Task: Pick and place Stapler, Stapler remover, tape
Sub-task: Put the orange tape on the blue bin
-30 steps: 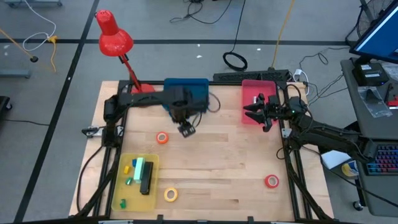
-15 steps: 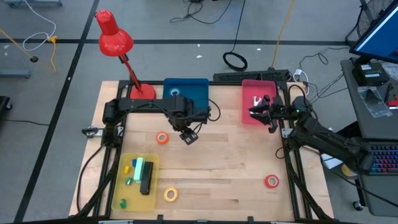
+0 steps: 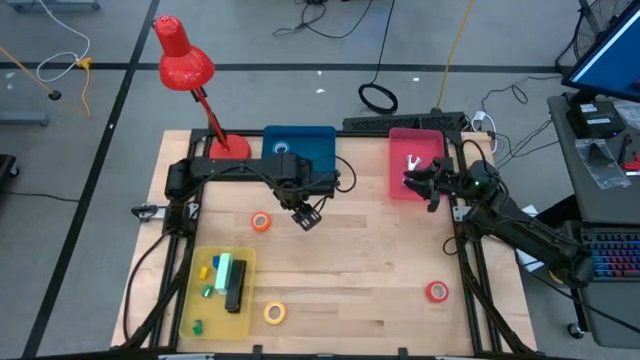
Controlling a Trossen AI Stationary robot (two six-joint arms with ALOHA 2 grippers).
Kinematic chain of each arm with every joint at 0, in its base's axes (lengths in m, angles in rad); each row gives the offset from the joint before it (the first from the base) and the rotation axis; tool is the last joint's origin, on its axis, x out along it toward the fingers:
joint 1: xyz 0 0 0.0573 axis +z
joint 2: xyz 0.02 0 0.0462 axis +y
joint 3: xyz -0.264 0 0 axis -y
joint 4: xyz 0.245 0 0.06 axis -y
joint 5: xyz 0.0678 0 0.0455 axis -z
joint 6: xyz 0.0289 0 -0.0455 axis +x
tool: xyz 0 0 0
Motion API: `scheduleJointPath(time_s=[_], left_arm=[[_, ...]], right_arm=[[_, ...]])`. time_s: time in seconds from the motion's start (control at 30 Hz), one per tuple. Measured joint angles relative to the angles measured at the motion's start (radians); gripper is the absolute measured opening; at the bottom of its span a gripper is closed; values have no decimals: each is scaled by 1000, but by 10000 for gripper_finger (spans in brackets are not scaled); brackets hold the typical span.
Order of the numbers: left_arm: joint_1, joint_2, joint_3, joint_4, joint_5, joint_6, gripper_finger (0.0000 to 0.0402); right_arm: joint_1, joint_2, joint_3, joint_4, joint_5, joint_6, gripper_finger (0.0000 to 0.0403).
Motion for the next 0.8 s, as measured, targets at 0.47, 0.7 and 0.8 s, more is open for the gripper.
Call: scheduleJointPath(time_s=[0.47, 0.7, 0.8], left_arm=[[44, 0, 0, 1, -5, 20, 232], [76, 0, 0, 1, -5, 35, 232], [83, 0, 0, 1, -7, 38, 232]], right_arm=[[31, -49, -91, 5, 197, 98, 134], [97, -140, -91, -1, 83, 184, 133], [134, -195, -91, -7, 87, 202, 133]])
